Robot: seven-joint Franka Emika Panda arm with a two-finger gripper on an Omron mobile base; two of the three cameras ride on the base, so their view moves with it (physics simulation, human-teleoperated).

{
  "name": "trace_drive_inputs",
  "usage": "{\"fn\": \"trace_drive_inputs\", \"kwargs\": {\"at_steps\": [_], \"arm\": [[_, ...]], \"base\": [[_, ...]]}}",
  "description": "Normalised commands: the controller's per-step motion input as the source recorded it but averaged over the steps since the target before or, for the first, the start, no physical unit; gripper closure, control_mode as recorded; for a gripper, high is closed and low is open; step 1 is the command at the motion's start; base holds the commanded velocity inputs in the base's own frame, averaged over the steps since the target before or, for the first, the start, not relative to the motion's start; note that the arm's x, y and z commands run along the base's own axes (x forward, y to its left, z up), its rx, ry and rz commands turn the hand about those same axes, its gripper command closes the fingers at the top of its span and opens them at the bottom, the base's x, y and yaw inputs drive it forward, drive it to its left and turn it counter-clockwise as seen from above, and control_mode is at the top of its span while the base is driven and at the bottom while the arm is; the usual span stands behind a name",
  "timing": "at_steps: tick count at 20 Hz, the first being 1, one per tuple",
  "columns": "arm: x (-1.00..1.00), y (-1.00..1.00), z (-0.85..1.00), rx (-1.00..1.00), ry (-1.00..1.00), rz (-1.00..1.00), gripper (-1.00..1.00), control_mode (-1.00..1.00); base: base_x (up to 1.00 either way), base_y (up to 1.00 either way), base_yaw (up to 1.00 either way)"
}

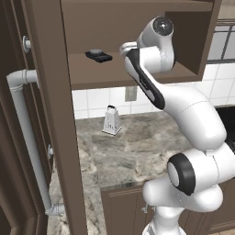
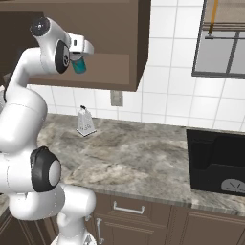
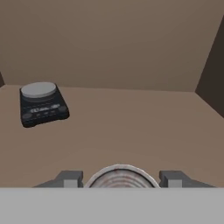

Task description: Pick the canned food and jam from the counter and place them in the cabinets closest to them.

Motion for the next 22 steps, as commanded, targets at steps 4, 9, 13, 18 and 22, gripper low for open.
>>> {"fn": "trace_drive_inputs", "kwargs": {"at_steps": [4,9,13,18,22], "arm": [[0.02,0.00,-0.04,0.00,0.00,0.00,1.00,-1.00],[0.00,0.00,0.00,0.00,0.00,0.00,1.00,-1.00],[0.00,0.00,0.00,0.00,0.00,0.00,1.00,-1.00],[0.00,0.00,0.00,0.00,0.00,0.00,-1.00,-1.00],[0.01,0.00,0.00,0.00,0.00,0.00,-1.00,-1.00]], "base": [[0.00,0.00,0.00],[0.00,0.00,0.00],[0.00,0.00,0.00],[0.00,0.00,0.00],[0.00,0.00,0.00]]}}
